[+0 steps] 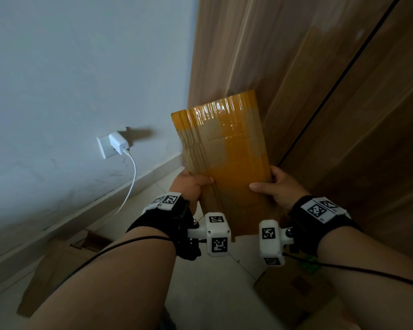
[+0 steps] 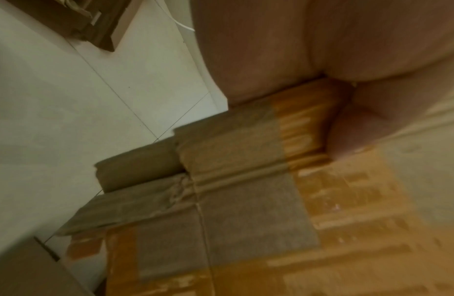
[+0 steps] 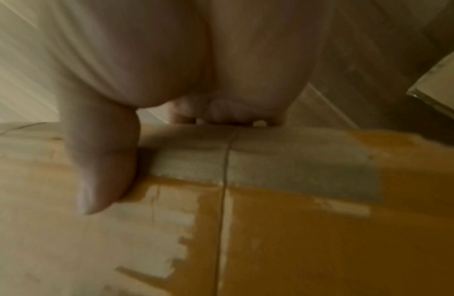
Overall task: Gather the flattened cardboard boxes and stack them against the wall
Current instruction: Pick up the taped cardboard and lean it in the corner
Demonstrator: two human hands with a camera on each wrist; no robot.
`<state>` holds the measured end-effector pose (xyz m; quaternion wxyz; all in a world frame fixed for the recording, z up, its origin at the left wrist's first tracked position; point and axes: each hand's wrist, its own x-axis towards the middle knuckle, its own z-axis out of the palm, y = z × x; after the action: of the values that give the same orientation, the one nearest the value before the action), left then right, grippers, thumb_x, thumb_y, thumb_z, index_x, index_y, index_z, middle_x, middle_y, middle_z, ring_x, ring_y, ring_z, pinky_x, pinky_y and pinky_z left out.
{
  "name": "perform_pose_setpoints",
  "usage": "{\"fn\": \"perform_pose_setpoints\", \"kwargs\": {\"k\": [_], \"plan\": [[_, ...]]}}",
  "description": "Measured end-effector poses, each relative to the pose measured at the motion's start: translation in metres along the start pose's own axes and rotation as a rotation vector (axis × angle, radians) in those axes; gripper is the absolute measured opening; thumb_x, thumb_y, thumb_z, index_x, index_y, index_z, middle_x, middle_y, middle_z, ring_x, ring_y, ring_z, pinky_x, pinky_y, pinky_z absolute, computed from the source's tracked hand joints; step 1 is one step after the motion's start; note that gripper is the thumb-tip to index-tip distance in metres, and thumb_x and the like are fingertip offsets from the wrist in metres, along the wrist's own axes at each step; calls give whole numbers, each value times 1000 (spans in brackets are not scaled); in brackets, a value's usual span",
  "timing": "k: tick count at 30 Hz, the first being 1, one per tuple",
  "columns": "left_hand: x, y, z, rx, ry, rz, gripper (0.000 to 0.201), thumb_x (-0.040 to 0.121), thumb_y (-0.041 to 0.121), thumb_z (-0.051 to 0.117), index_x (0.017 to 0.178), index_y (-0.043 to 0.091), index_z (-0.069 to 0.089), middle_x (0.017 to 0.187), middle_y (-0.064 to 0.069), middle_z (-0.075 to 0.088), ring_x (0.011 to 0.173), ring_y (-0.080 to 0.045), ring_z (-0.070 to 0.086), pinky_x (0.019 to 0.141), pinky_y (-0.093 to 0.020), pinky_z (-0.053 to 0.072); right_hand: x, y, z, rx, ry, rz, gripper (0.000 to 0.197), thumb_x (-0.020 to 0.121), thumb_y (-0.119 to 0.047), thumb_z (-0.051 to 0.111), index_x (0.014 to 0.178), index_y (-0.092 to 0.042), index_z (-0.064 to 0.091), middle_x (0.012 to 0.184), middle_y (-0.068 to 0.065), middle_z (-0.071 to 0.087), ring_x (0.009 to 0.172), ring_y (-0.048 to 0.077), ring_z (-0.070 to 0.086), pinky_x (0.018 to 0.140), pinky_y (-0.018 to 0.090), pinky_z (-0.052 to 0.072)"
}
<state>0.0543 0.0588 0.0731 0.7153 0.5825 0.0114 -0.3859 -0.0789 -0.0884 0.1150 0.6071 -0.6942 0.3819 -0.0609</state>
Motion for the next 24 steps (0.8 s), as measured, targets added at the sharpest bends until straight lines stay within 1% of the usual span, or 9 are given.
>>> {"fn": "perform_pose_setpoints", "kwargs": {"k": [3,5,7,12,14,16,18,20,24], "plan": [[7,-2,-5,127,10,71,61,79,10,66,135,13,43,124,-11,60,108,-29,59,94,-41,49,4,2,6,49,-25,-8,38,77,-9,70,108,-27,56,98,0,65,89,20,63,73,38,52],[11,-2,-11,164,43,48,75,78,20,69,143,22,31,127,-6,56,108,-25,56,91,-39,46,9,4,12,65,-46,-7,35,77,-7,70,101,-30,58,99,2,67,90,22,64,74,39,53],[14,0,-16,180,58,2,85,74,28,73,145,26,26,129,-5,53,110,-26,53,92,-41,45,14,5,17,67,-54,-2,37,75,-9,71,103,-31,59,104,4,68,96,26,65,82,44,53],[29,12,-31,291,35,-35,65,75,22,74,132,11,44,125,-6,60,105,-25,56,75,-32,42,33,3,24,21,-25,20,59,73,-16,75,126,-24,51,106,-1,66,100,25,62,92,49,49],[40,12,-35,334,24,-76,43,76,22,73,114,15,54,119,-7,62,104,-25,58,88,-37,47,46,4,28,-44,1,33,69,71,-23,77,132,-24,45,116,0,63,107,27,60,96,49,47],[48,13,-39,351,41,-108,25,75,23,74,92,23,56,115,-7,66,104,-27,61,98,-47,48,57,5,33,-82,12,55,74,73,-25,76,137,-23,39,121,-1,57,114,28,56,94,43,46],[60,14,-43,361,61,-137,29,73,25,76,94,23,57,114,-8,67,105,-29,63,98,-51,48,70,8,40,-91,-5,83,77,75,-27,74,140,-24,35,128,2,54,118,29,53,92,43,44],[75,10,-49,384,79,-156,32,73,27,75,98,23,56,111,-7,67,105,-30,63,97,-52,48,85,17,46,-74,-10,108,82,74,-28,75,143,-26,31,139,5,49,123,30,50,99,48,43],[109,-16,-64,336,137,-220,25,70,30,75,88,27,58,109,-9,68,103,-34,63,94,-56,49,113,47,52,-67,33,168,89,73,-31,75,146,-31,24,152,5,33,136,28,36,108,50,35]]}}
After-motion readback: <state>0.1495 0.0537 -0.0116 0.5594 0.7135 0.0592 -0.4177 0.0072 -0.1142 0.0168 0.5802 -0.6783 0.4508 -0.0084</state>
